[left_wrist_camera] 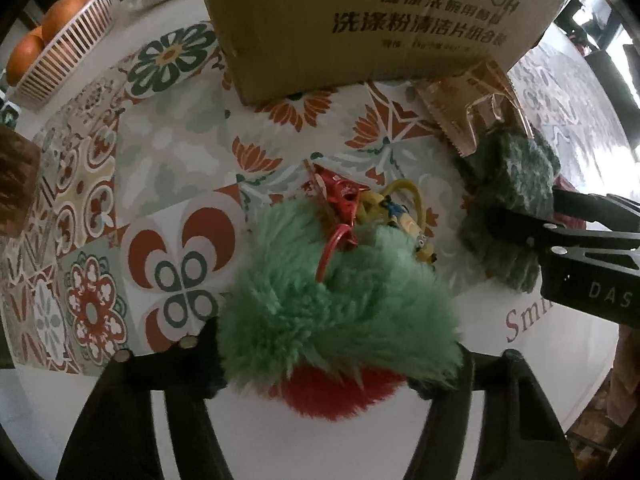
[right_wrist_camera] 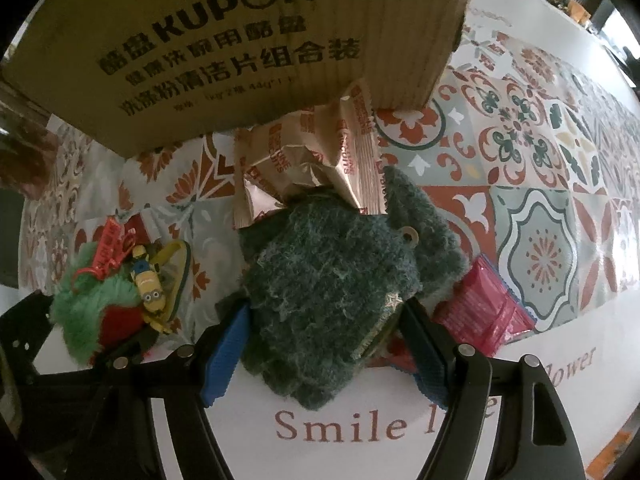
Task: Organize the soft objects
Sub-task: 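Grasp the dark green knitted plush with the right tool while the left tool grasps the green-red fuzzy plush, then carry the knitted plush with the right tool while the left tool carries the fuzzy plush to the box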
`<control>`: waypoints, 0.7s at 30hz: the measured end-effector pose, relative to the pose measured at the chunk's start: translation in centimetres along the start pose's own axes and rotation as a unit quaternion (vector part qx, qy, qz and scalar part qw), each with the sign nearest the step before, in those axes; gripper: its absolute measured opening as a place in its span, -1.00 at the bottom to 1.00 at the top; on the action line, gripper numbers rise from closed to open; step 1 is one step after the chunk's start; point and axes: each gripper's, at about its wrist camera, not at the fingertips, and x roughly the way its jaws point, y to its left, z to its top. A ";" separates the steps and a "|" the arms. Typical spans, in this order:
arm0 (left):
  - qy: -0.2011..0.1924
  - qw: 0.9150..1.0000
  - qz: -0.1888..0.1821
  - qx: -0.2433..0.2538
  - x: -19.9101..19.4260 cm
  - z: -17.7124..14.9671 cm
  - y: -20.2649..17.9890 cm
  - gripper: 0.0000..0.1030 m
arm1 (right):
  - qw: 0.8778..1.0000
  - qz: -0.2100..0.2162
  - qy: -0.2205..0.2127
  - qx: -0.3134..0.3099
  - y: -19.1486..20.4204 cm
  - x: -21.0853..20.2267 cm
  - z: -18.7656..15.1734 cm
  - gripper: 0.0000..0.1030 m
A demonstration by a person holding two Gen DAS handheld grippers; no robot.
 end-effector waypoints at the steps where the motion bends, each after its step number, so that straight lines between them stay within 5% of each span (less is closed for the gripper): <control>1: -0.003 1.000 0.003 0.000 0.0 0.1 0.0 0.02 | 1.000 0.000 -0.006 0.001 0.0 0.0 -0.1 0.44; 4: -0.010 1.000 0.009 0.001 -0.3 -0.3 -0.4 -0.12 | 1.000 -0.003 -0.018 0.003 -0.7 -1.1 -1.1 0.27; 9: -0.016 1.000 -0.004 -0.014 -1.2 -1.1 -1.1 -0.25 | 1.000 0.013 -0.026 0.011 -0.9 -2.5 -2.6 -0.30; 21: -0.053 0.998 -0.025 -0.033 -3.2 -5.0 -1.8 -0.28 | 0.998 0.058 -0.020 0.016 -1.1 -3.5 -6.7 -0.42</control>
